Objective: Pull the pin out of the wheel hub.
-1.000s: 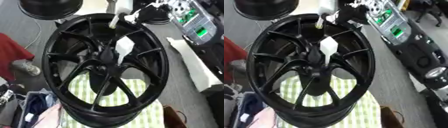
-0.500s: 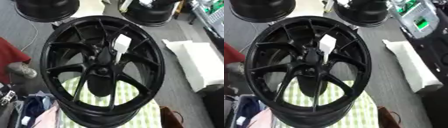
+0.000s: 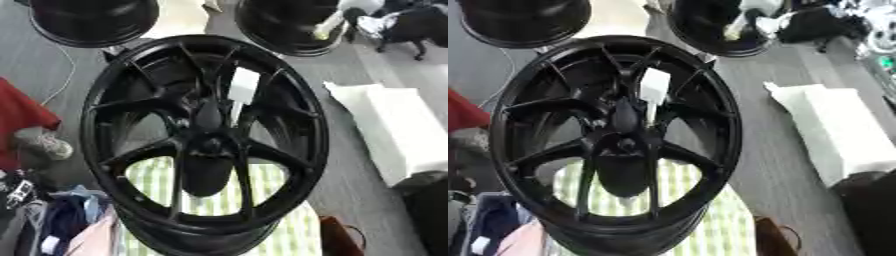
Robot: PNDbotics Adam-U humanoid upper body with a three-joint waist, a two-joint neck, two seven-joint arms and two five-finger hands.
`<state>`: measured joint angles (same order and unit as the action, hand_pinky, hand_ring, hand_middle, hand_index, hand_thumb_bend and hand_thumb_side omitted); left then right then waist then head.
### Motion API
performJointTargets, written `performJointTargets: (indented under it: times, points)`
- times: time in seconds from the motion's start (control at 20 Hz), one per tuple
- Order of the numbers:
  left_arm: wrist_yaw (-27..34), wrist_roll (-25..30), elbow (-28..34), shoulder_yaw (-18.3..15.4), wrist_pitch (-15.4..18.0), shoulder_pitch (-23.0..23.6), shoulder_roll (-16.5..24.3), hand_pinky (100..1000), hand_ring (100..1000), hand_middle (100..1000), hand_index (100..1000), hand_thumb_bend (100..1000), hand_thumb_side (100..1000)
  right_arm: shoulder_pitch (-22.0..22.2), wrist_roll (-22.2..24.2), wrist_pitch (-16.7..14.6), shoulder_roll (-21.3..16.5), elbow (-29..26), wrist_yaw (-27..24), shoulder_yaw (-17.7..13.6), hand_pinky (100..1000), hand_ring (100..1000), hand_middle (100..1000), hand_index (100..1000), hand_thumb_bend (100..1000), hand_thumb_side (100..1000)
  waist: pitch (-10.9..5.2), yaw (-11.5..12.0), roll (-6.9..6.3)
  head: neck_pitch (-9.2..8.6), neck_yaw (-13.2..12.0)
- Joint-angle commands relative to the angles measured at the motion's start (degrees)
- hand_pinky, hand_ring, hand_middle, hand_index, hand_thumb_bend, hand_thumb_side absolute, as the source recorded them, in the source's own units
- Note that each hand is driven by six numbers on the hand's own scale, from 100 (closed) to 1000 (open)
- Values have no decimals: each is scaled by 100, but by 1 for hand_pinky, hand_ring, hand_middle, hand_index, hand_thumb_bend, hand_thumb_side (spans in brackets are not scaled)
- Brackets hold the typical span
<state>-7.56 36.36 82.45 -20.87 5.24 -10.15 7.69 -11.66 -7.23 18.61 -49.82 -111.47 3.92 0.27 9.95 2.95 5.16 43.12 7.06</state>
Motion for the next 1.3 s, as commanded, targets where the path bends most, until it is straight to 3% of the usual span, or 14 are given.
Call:
performJointTargets:
  times: [0.05,0.1,0.2,0.35,0.6,0.8,1.05,1.3]
  points:
    - [59,-60,182,-72,-27,-26,125,593,625,556,832,100,661,564,-345,128,335,-281,517,-410,237,473,673,654,407,202,-37,-36,-18,-69,-86]
    - [71,-67,202,-80,-39,-24,124,593,625,556,832,100,661,790,-385,190,572,-283,721,-482,357,567,806,800,530,275,-25,-55,-20,-67,-110]
    - [93,-81,241,-96,-62,-22,118,593,625,556,832,100,661,1164,-573,303,1162,-199,1095,-693,452,659,893,858,624,326,-6,-87,-23,-56,-137]
    - [118,-87,293,-108,-97,-26,103,593,625,556,832,100,661,1477,-1391,315,1987,56,1342,-1030,487,714,951,868,699,380,14,-112,-35,-59,-174]
    - [143,-98,346,-128,-140,-30,80,593,625,555,832,100,661,1681,-3083,-62,3001,595,1079,-1353,442,690,961,840,678,459,29,-139,-59,-57,-205]
    - [153,-113,341,-140,-148,-35,67,593,625,555,832,100,662,1696,-4008,-609,3530,1063,674,-1434,378,628,900,813,647,462,30,-155,-91,-70,-223]
    - [159,-124,319,-146,-128,-44,58,592,625,555,831,100,661,1745,-4452,-1348,3909,1518,252,-1399,324,558,831,782,589,402,34,-175,-133,-108,-240]
    - [162,-133,286,-140,-92,-53,50,592,625,554,831,100,660,1718,-4473,-1710,4124,1957,54,-1444,305,530,803,762,538,314,41,-202,-176,-137,-246]
